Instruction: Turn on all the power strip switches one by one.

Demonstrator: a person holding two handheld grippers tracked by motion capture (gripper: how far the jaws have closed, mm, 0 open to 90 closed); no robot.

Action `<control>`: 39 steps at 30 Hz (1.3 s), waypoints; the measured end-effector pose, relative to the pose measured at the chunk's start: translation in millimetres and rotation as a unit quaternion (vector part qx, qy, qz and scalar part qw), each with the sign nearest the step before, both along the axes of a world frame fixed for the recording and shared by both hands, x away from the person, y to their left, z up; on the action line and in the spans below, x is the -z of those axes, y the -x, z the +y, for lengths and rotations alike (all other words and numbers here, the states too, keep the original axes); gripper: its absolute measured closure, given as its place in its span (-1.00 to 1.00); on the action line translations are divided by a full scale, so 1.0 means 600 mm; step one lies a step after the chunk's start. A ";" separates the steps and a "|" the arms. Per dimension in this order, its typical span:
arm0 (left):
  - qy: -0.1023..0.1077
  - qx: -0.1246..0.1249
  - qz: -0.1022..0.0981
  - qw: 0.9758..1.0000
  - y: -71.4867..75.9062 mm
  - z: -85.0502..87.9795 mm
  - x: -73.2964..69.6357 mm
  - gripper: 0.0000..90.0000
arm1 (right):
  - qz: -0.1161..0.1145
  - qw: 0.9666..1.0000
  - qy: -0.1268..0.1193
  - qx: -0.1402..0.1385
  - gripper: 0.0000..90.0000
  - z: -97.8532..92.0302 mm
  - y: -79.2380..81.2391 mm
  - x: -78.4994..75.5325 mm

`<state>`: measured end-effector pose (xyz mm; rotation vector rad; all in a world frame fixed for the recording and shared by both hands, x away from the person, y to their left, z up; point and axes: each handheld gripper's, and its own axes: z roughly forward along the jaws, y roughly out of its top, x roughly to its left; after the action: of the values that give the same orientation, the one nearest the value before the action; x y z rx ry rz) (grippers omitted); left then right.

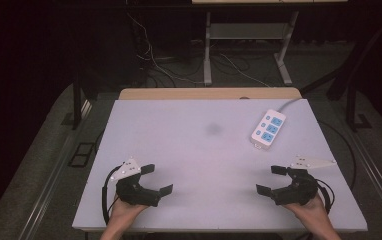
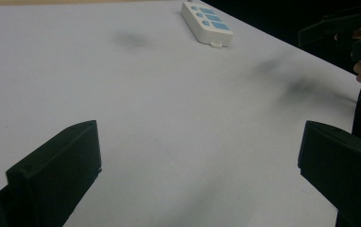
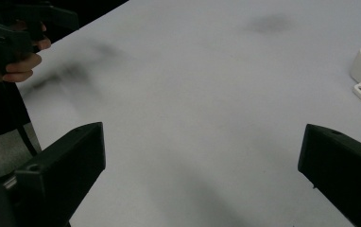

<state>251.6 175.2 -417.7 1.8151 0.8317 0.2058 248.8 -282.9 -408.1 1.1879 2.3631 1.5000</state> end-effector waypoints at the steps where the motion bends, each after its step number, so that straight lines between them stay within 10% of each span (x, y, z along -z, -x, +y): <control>1: 0.000 0.001 0.001 1.000 -0.001 0.000 0.001 -1.00 | 0.000 1.000 0.000 0.000 -0.97 0.000 0.000 0.000; 39: -0.009 0.010 0.012 1.000 -0.008 -0.008 0.005 -1.00 | 0.020 0.999 0.028 -0.007 -0.97 -0.004 -0.004 -0.001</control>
<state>256.3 170.3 -420.8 1.8452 0.8305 0.1804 251.1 -285.2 -407.6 1.2023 2.4283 1.4160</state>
